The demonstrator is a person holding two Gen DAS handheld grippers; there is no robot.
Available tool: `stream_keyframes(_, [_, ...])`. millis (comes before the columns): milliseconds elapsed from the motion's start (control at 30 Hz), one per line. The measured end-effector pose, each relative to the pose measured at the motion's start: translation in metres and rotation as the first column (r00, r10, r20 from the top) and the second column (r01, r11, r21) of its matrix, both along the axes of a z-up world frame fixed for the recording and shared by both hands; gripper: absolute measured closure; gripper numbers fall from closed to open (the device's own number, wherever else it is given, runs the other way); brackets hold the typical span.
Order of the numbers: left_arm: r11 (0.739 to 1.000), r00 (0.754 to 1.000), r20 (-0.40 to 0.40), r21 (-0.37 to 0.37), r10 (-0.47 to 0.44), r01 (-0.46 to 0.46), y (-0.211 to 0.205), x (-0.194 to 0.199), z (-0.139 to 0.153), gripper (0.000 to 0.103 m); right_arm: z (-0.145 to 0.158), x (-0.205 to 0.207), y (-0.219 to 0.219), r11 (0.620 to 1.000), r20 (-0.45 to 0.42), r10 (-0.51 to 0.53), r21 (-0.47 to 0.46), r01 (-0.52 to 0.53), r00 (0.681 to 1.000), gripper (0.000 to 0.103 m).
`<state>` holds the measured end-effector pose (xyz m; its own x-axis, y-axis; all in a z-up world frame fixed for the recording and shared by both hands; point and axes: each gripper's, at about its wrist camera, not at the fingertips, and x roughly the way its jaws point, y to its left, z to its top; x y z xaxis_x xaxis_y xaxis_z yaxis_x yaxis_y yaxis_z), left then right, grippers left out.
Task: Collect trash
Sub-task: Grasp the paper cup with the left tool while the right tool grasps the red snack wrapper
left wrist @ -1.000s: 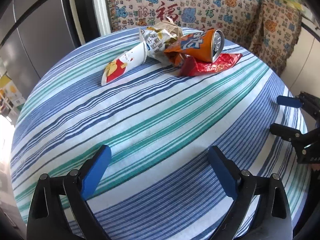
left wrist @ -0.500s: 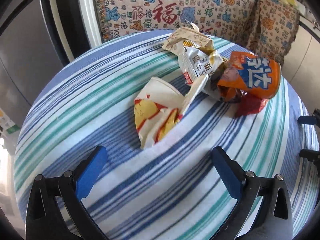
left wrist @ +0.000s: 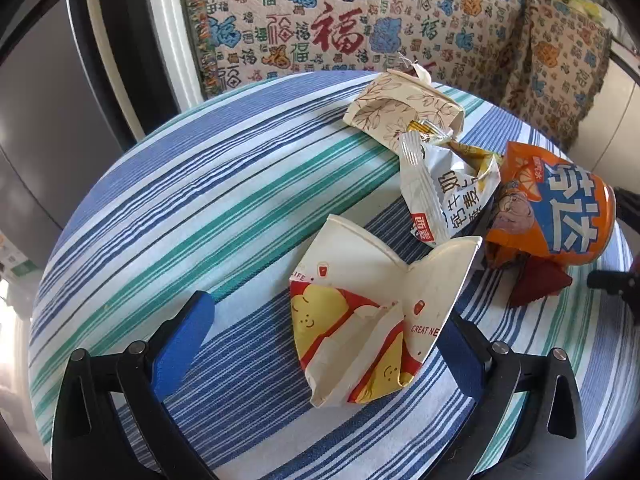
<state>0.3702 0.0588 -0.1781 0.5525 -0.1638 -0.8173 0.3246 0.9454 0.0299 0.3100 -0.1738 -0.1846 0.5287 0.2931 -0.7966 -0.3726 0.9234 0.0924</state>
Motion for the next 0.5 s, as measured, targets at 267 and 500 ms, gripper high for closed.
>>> stream_keyframes(267, [1.000,1.000,0.001,0.000,0.002,-0.002,0.000,0.000,0.000,0.000,0.006,0.018,0.025,0.995,0.105,0.086,0.034,-0.090,0.991,0.028])
stream_keyframes(500, [1.000,0.999,0.026,-0.004,-0.029,0.029,-0.006,-0.006,0.004,0.017,0.010,-0.016,0.039,0.983,0.028,0.181,-0.028,-0.180,0.983,0.075])
